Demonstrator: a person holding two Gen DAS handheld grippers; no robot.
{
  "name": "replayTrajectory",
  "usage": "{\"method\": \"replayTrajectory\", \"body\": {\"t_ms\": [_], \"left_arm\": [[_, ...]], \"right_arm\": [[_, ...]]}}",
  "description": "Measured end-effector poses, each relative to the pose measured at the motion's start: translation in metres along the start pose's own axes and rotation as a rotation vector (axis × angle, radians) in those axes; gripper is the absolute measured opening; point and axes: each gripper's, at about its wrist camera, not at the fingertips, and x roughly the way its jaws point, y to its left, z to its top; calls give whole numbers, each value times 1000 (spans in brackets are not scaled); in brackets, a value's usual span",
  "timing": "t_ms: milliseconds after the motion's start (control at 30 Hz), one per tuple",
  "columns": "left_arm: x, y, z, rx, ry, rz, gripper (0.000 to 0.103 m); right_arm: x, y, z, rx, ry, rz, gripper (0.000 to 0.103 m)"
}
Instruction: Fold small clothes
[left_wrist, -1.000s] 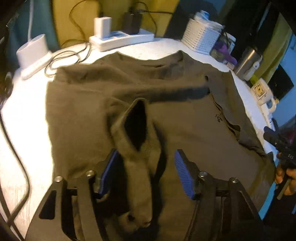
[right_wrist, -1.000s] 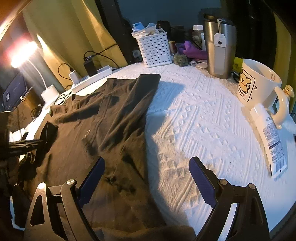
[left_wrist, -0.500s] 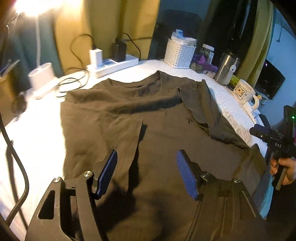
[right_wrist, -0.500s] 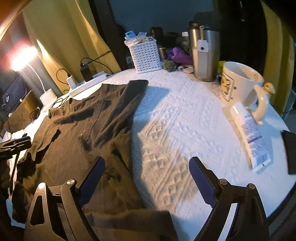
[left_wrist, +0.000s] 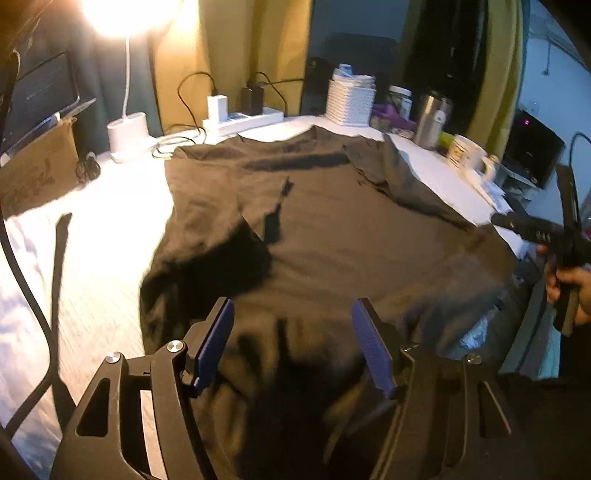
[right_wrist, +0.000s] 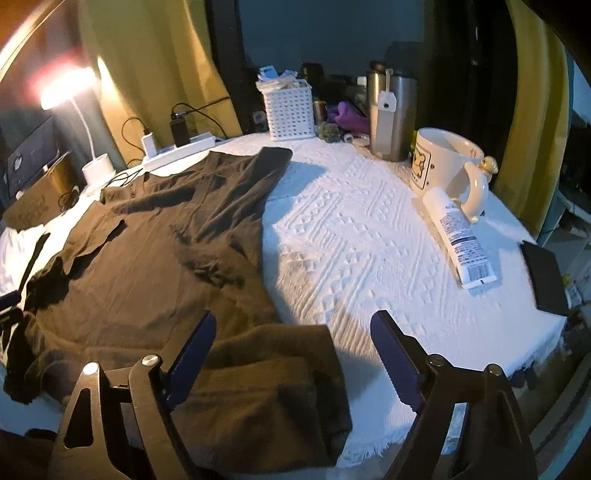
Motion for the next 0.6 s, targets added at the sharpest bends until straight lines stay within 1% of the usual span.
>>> {"method": "replayTrajectory", "body": {"t_ms": [33, 100, 167, 267, 300, 367, 433, 467, 500, 533, 600], "left_arm": [[-2, -3, -5, -2, 1, -10, 66], [-4, -13, -13, 5, -4, -38, 66], [-4, -23, -19, 29, -6, -48, 66], [1, -42, -26, 93, 7, -83, 66], [4, -47, -28, 108, 14, -84, 66], [11, -58, -34, 148, 37, -77, 66], [17, -67, -38, 195, 48, -66, 66], [21, -70, -40, 220, 52, -46, 66], [26, -72, -43, 240, 59, -17, 64], [30, -71, -44, 243, 65, -7, 53], [33, -66, -43, 222, 63, -15, 42]], "right_arm": [[-4, 2, -2, -5, -6, 2, 85], [-11, 5, -5, -11, -15, 5, 80], [-18, 8, -10, -20, -17, 4, 70], [-23, 8, -15, -24, -18, 6, 68], [-25, 7, -17, -23, -19, 7, 68], [-26, 5, -22, -22, -15, 7, 62], [-25, 0, -26, -19, -7, 0, 60], [-24, -3, -29, -15, -2, 0, 55], [-23, -5, -31, -12, 4, 1, 55], [-21, -8, -33, -9, 9, 1, 54], [-16, -13, -38, -4, 20, 1, 53]]}}
